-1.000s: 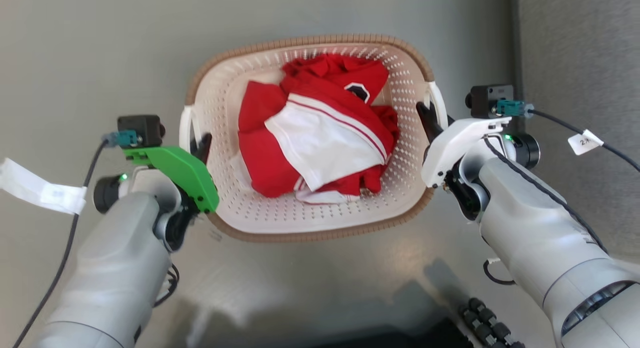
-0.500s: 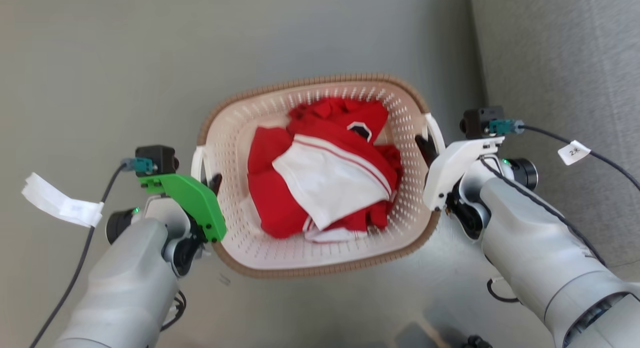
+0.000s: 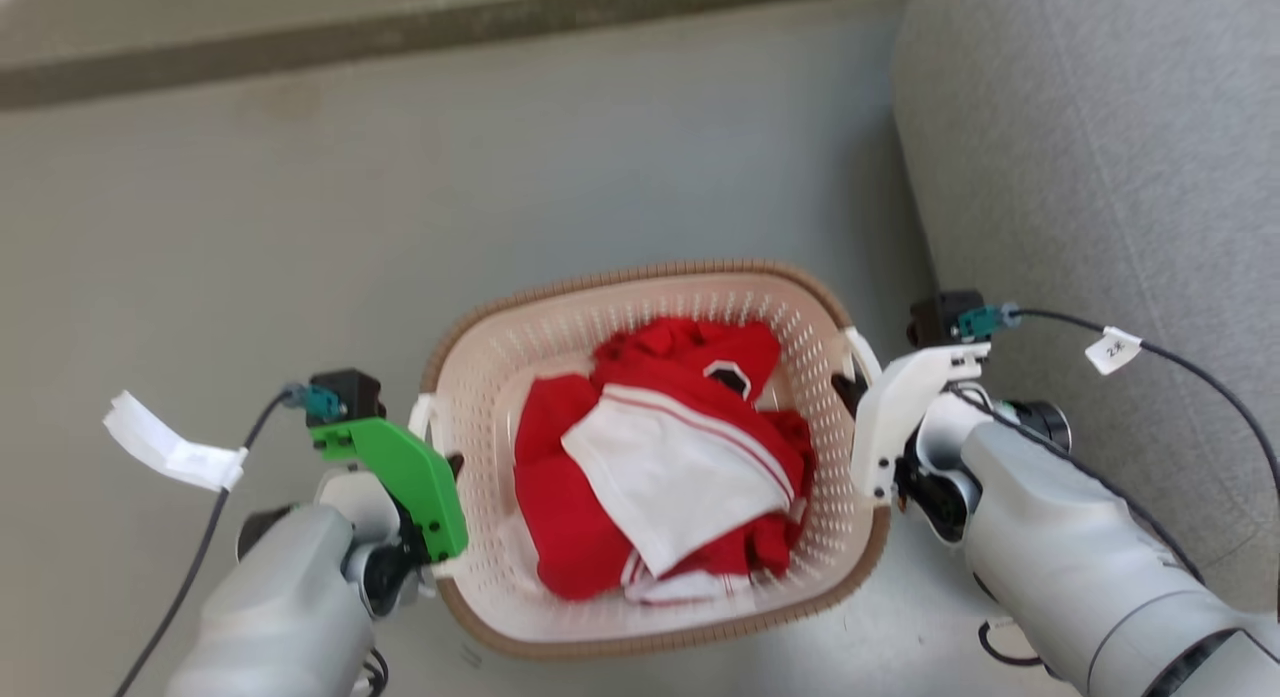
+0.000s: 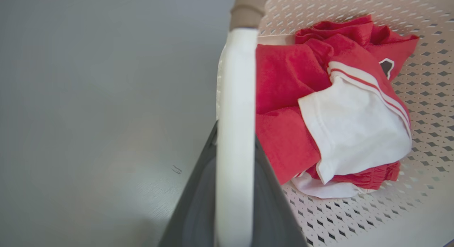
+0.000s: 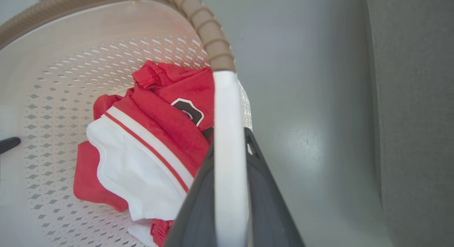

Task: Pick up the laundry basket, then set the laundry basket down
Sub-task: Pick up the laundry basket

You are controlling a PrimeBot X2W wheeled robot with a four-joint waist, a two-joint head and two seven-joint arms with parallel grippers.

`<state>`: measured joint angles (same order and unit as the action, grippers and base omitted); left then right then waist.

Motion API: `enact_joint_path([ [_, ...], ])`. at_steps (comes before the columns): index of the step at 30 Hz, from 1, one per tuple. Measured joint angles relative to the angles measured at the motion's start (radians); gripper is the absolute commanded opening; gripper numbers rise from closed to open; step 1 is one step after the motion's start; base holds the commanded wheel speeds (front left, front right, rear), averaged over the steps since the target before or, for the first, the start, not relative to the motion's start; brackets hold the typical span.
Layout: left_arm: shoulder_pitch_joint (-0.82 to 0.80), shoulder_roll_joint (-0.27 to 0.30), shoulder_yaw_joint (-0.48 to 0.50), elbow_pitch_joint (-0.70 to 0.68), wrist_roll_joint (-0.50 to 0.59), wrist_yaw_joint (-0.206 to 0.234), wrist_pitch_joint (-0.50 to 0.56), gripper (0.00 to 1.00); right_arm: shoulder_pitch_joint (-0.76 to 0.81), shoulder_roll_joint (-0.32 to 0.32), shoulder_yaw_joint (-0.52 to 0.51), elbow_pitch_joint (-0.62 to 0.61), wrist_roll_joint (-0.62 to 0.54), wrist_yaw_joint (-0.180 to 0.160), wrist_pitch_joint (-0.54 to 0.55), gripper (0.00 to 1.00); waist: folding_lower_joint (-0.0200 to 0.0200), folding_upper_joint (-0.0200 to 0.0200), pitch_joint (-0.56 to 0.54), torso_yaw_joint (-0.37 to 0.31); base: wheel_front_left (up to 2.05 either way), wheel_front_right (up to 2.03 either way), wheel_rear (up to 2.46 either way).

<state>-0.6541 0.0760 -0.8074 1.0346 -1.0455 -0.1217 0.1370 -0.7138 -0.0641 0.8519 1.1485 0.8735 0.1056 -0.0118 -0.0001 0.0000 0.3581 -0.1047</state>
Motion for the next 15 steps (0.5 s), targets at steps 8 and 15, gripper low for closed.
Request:
enact_joint_path([
  [8,0.058,-0.018,-0.005,0.030,-0.040,0.000,0.041,0.00,0.050,0.001,0.024,0.011,0.029,0.003,0.050,0.00,0.0000,0.0000,-0.116,0.004,0.00,0.00,0.00],
  [15,0.122,-0.030,-0.014,0.062,-0.063,0.000,0.095,0.00,0.118,0.003,0.046,0.026,0.052,0.008,0.115,0.00,0.0000,0.0000,-0.215,0.005,0.00,0.00,0.00],
])
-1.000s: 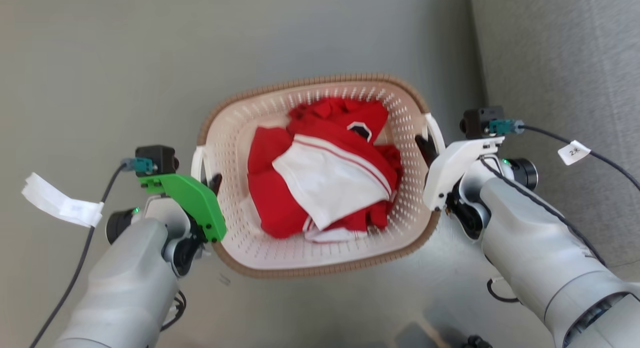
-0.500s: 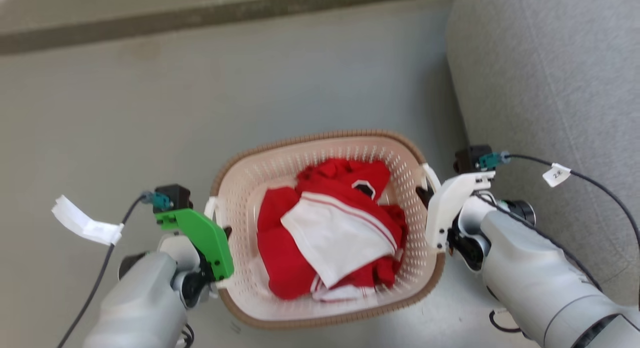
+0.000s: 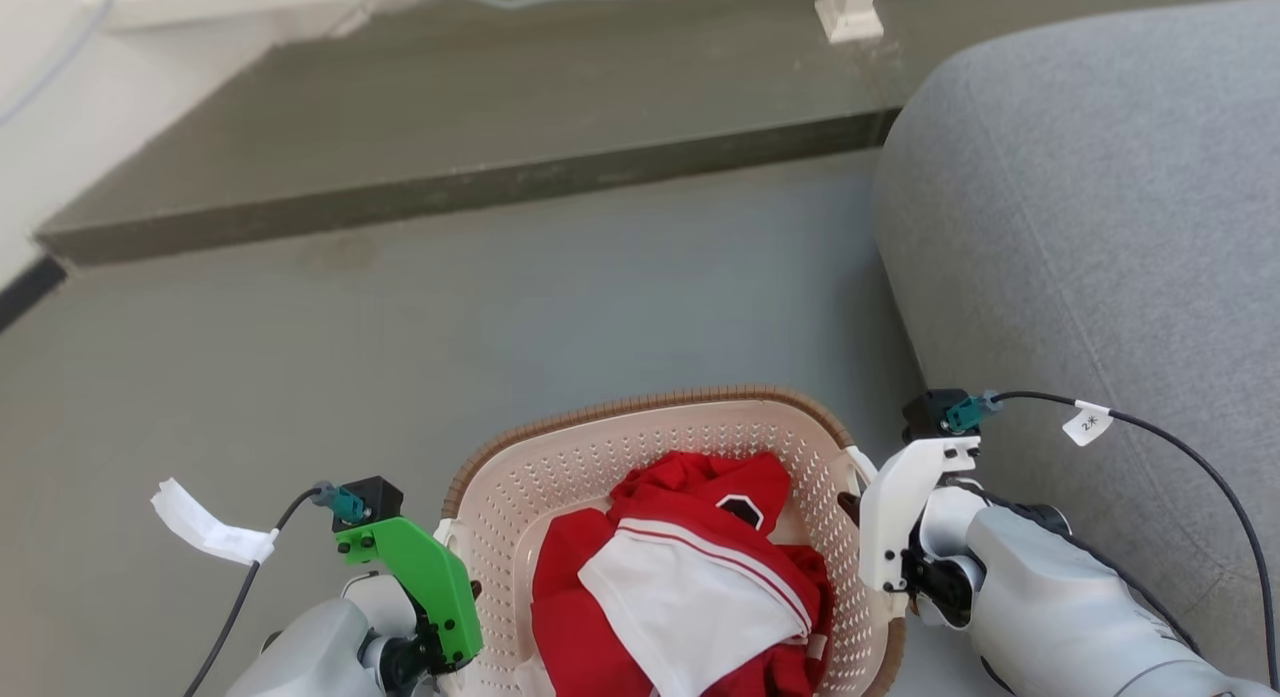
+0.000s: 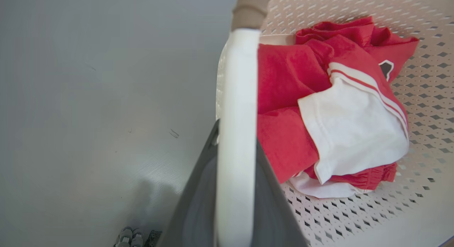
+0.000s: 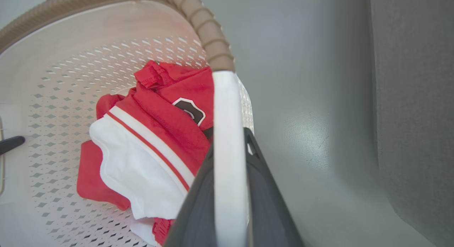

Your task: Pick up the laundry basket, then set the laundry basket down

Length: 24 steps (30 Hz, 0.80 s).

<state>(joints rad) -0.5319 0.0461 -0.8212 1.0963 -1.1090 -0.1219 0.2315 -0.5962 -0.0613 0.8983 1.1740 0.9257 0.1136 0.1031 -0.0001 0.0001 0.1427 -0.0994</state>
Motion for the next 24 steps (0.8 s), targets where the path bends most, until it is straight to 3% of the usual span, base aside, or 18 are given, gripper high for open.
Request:
enact_joint_path([
  [9,0.001,-0.004,0.000,0.023,-0.015,-0.001,0.024,0.00,0.005,0.000,0.010,-0.004,0.019,0.000,0.040,0.00,0.0000,0.0000,-0.081,-0.002,0.00,0.00,0.00],
  [24,0.000,-0.007,-0.012,0.030,-0.019,-0.001,0.041,0.00,0.004,-0.001,0.023,-0.002,0.040,0.000,0.067,0.00,0.0000,0.0000,-0.098,-0.012,0.00,0.00,0.00],
])
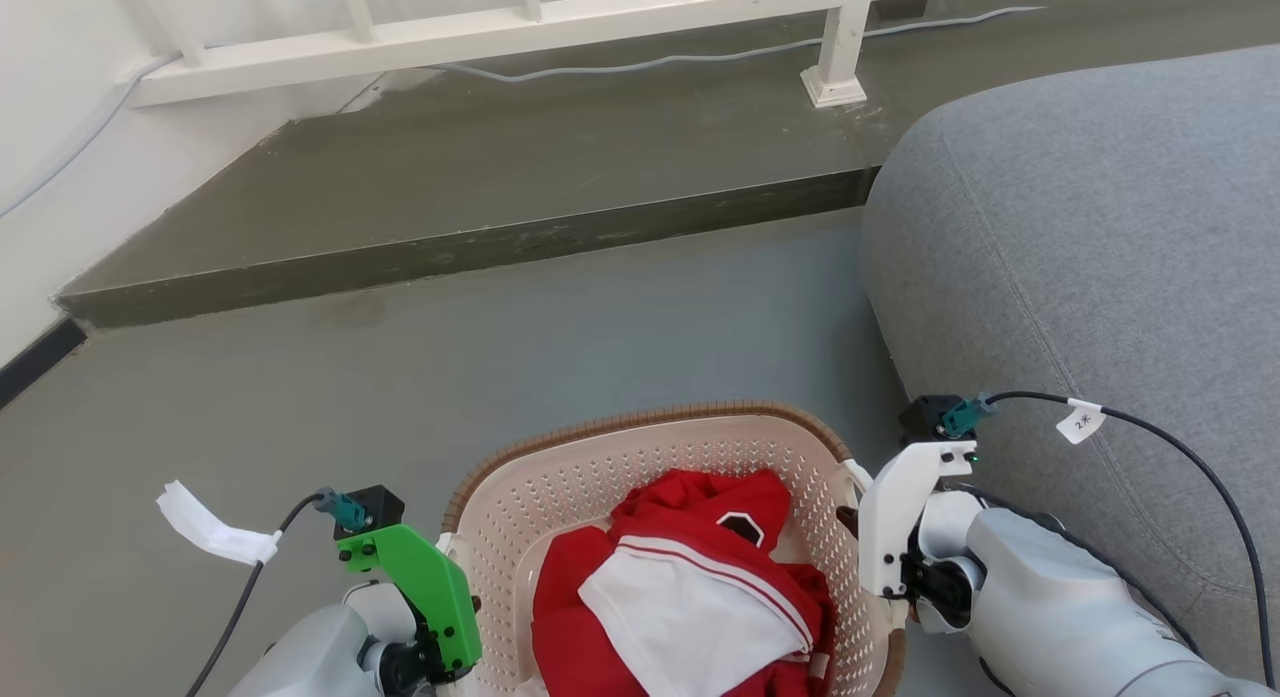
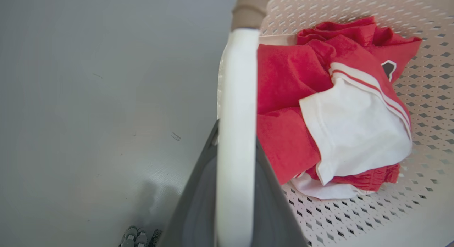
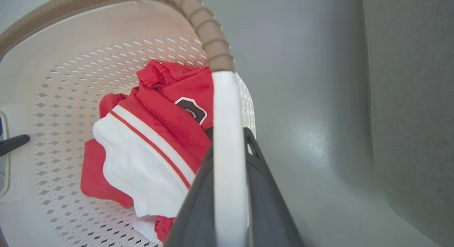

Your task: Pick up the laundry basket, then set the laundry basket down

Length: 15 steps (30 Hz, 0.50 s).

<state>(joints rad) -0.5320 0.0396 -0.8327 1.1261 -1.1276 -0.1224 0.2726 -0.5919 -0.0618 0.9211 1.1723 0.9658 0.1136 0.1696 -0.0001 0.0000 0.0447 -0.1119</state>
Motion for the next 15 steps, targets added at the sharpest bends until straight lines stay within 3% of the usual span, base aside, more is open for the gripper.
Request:
enact_joint_path([
  [15,0.000,-0.003,-0.001,0.014,-0.023,0.000,0.000,0.00,-0.003,0.000,0.014,0.002,0.013,0.000,0.007,0.00,0.0000,0.0000,0.013,-0.004,0.00,0.00,0.00],
])
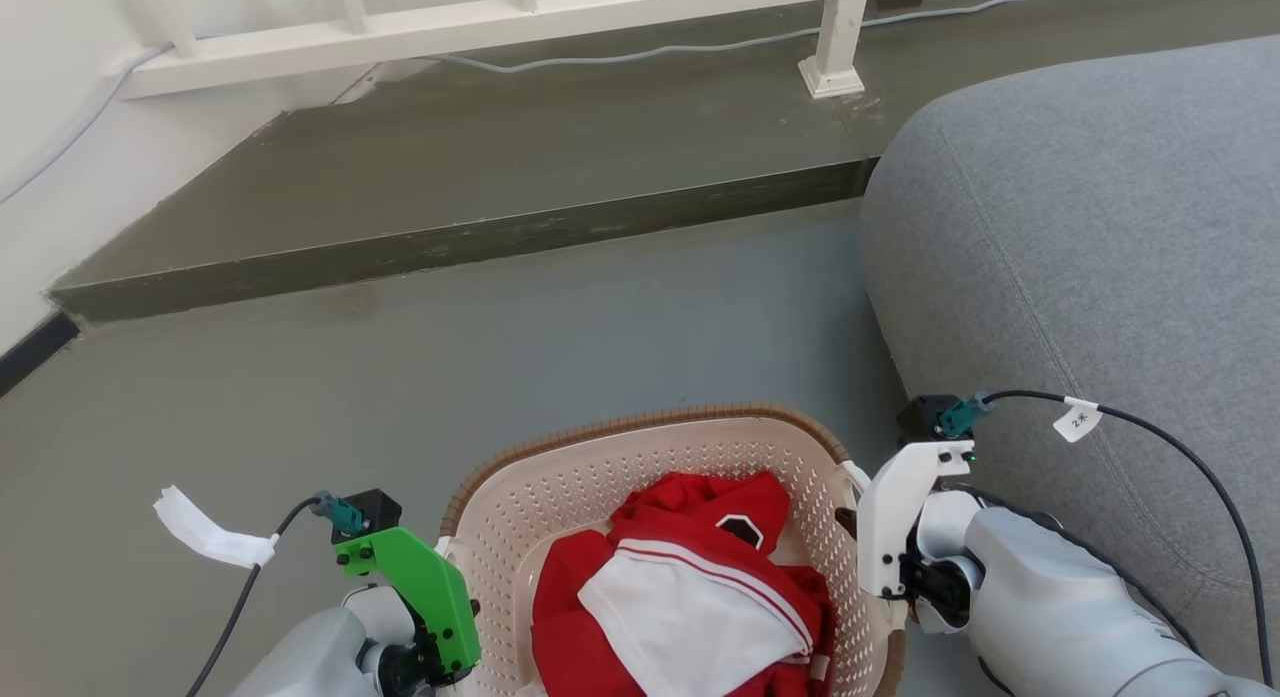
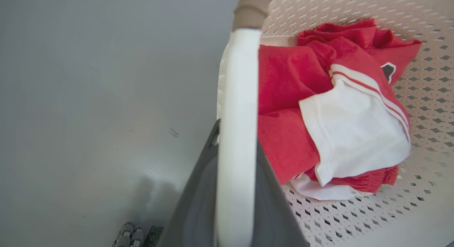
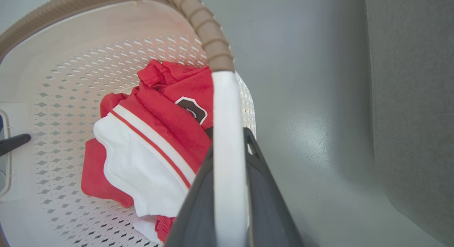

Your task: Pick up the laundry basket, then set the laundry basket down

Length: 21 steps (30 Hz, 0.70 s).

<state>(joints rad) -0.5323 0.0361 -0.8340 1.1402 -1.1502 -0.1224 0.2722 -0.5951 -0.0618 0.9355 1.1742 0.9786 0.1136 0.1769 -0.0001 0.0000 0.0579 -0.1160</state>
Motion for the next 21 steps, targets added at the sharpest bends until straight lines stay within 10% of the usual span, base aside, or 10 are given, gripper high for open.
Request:
enact_joint_path([
  [21,-0.043,0.000,-0.002,-0.007,-0.009,0.000,-0.040,0.00,-0.039,-0.002,-0.001,-0.002,0.026,0.000,-0.027,0.00,0.0000,0.0000,0.068,-0.006,0.00,0.00,0.00],
])
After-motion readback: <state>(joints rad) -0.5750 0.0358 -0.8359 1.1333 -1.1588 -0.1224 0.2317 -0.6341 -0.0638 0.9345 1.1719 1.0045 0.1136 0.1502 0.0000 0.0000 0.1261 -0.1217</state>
